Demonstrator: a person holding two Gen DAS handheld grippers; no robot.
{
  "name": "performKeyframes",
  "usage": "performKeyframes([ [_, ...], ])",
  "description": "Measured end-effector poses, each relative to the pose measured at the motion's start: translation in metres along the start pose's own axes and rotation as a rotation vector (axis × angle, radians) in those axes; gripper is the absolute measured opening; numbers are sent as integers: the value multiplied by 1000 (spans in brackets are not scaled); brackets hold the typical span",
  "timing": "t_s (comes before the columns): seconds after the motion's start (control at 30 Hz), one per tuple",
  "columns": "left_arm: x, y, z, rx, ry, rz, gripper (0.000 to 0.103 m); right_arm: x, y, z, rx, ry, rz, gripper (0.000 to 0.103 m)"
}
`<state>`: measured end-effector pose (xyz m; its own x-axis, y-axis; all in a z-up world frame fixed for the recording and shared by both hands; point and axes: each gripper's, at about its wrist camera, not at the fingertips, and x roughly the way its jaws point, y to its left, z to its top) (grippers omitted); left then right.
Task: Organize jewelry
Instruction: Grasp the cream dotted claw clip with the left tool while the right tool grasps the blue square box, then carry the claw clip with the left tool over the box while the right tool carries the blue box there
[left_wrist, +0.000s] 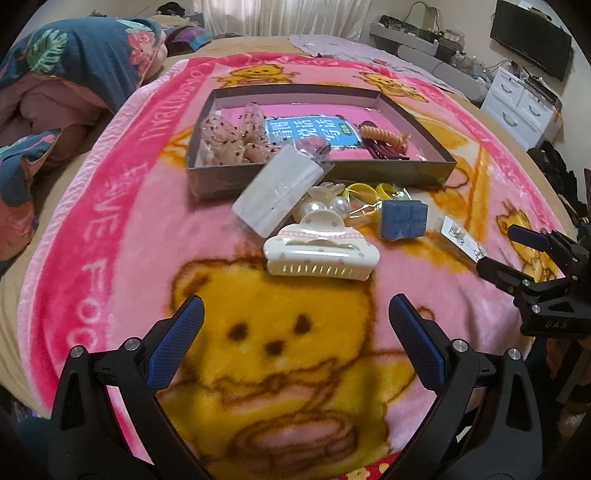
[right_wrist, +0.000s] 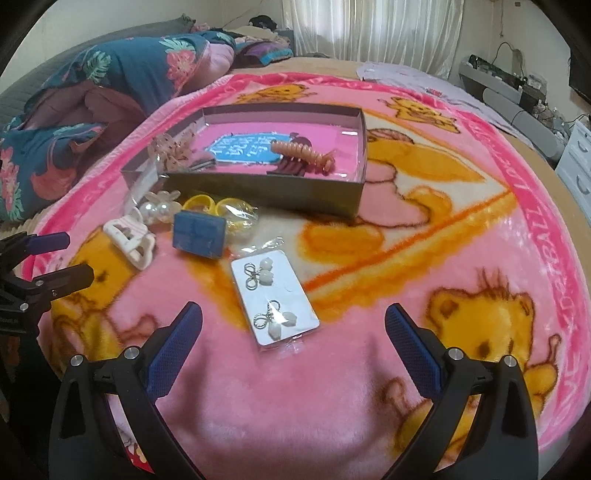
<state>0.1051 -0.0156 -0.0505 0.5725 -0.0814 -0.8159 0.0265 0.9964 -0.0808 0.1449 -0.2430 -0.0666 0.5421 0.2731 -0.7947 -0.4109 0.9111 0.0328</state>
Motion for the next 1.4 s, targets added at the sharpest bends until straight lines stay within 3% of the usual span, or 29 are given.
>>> performKeyframes([
  [0.37, 28, -2, 16, -31, 22, -12, 94, 22, -1, 13, 7, 27, -5, 98],
  [0.67, 44, 0, 22, -26, 24, -8, 90, 17, 8, 34, -21, -25, 71, 97],
  [0.73, 44, 3, 23, -31, 20, -23, 81, 20, 9, 39, -13, -17, 112, 86],
  [0.77, 43, 5, 23, -35, 18, -24, 72, 21, 11, 42, -12, -10, 129, 83],
  [0.8, 43, 6, 25, -38, 16, -26, 70, 22, 13, 44, -14, -7, 138, 82],
  [1.1, 33, 36, 23, -116, 13, -36, 70, 35, 41, 56, -55, 22, 206, 74],
  [1.27, 22, 57, 20, -162, 0, -22, 70, 52, 53, 56, -66, 63, 172, 61],
  [1.33, 19, 63, 20, -173, -7, -15, 70, 57, 54, 56, -59, 71, 181, 47],
  [1.4, 14, 68, 21, -188, -18, -15, 70, 55, 56, 55, -59, 60, 180, 47],
])
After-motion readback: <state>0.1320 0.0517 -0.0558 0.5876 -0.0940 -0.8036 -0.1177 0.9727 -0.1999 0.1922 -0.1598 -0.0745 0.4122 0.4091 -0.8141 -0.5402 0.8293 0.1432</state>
